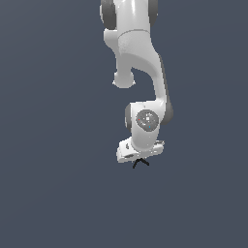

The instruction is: Pick up the object and move it to a goal position.

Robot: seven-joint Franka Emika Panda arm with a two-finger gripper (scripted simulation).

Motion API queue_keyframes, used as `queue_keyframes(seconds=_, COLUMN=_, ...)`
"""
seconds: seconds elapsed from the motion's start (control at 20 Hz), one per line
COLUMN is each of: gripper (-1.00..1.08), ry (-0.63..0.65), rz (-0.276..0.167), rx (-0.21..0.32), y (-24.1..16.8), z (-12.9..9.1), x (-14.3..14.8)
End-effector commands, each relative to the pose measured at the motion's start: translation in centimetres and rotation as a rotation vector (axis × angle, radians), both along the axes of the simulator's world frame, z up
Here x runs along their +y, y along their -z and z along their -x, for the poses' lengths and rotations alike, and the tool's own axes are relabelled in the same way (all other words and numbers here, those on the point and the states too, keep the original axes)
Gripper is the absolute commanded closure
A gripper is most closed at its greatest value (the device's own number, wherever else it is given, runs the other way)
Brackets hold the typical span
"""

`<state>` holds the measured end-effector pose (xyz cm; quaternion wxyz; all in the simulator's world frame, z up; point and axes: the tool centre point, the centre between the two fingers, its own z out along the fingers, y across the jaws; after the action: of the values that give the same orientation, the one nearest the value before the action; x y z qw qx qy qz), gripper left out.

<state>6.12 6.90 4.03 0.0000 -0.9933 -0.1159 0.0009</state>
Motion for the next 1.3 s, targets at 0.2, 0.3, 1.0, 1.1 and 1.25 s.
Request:
queue_keyframes(seconds=0.2, gripper=1.08, ry=0.0, rz=0.0, rx=-0.002, y=-5.2, z=0.0, x=-0.9)
queue_keyframes(seconds=0.3, gripper=1.08, ry=0.0, rz=0.0, rx=-0.002, y=-7.3, z=0.0, x=-1.2)
queue_keyframes(seconds=1.0, gripper=1.08, ry=-0.001, rz=-0.001, rx=-0.002, y=-23.8, z=0.0, x=-3.8)
queue_keyframes(seconds=1.1, gripper=1.08, ry=-0.001, rz=-0.001, rx=-0.002, y=-26.1, z=-0.1, x=-4.2)
queue_keyframes(seconds=1.25, gripper=1.08, ry=-0.001, rz=-0.001, rx=-0.002, y=-29.3, z=-0.2, x=-4.7)
